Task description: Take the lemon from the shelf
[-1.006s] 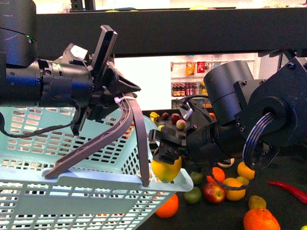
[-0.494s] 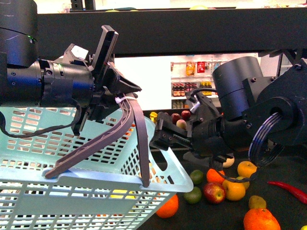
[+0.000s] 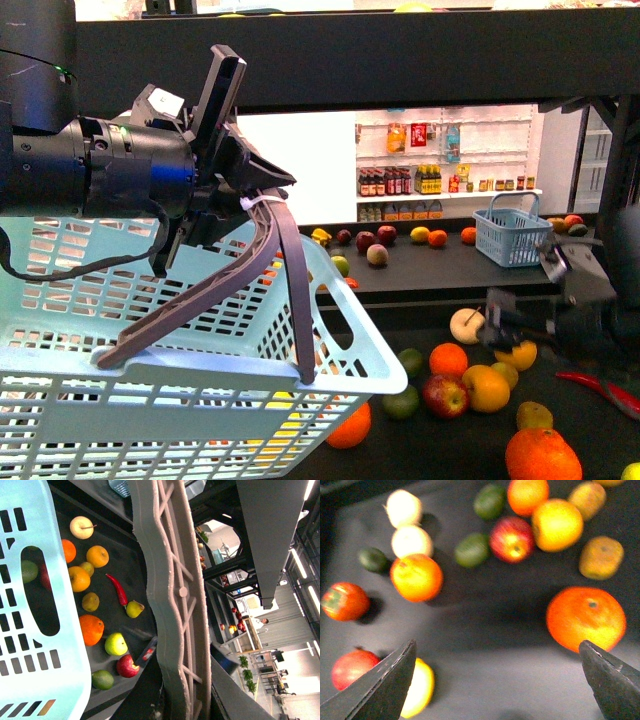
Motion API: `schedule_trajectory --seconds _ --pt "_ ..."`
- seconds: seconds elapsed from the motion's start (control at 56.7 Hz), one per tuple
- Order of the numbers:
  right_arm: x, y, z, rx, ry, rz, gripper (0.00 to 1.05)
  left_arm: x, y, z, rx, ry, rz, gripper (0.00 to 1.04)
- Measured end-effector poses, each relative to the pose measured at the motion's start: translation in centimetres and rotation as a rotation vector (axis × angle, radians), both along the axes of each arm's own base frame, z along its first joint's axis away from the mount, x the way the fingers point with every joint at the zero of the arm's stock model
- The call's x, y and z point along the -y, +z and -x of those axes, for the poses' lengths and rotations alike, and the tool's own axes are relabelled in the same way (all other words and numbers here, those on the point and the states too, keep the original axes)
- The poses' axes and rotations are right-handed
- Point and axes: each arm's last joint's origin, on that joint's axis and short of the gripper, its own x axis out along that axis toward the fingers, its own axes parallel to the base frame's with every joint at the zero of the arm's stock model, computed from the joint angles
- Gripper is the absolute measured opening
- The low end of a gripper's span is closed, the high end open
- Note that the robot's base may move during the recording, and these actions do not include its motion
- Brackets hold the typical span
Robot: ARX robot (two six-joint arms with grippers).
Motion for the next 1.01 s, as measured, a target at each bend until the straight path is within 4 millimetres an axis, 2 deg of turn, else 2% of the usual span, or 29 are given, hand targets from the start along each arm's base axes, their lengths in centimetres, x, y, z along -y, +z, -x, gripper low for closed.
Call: schedule_trajectory --seconds 0.141,0.247,0.371,0.477,0.706,0.883,1.006 --pt "0.9 -5.0 1.1 -0.108 0.020 0.063 0.97 0.0 0.0 0.0 0.001 0.002 -0.002 0.11" --pt "0.0 -6.9 1.6 -0.143 0.059 0.078 0.97 0.0 0.0 0.0 0.001 0.001 -0.001 0.11" --pt "-2.3 -7.8 1.8 -0.155 0.130 0.074 0.97 0.0 0.0 0.0 0.001 0.000 -0.001 0.11" --pt "-5.7 -8.5 2.1 -0.166 0.219 0.078 0.97 0.0 0.0 0.0 0.001 0.000 -0.001 0.11" --pt "-12.8 -12.2 2.7 -0.203 0.376 0.127 0.97 0.0 0.0 0.0 0.001 0.003 -0.001 0.11" --pt "-15.6 -13.9 1.5 -0.177 0.414 0.178 0.97 0.0 0.0 0.0 0.000 0.000 0.000 0.11" --pt "-16.6 -15.0 0.4 -0.168 0.407 0.215 0.97 0.0 0.0 0.0 0.001 0.000 -0.001 0.11"
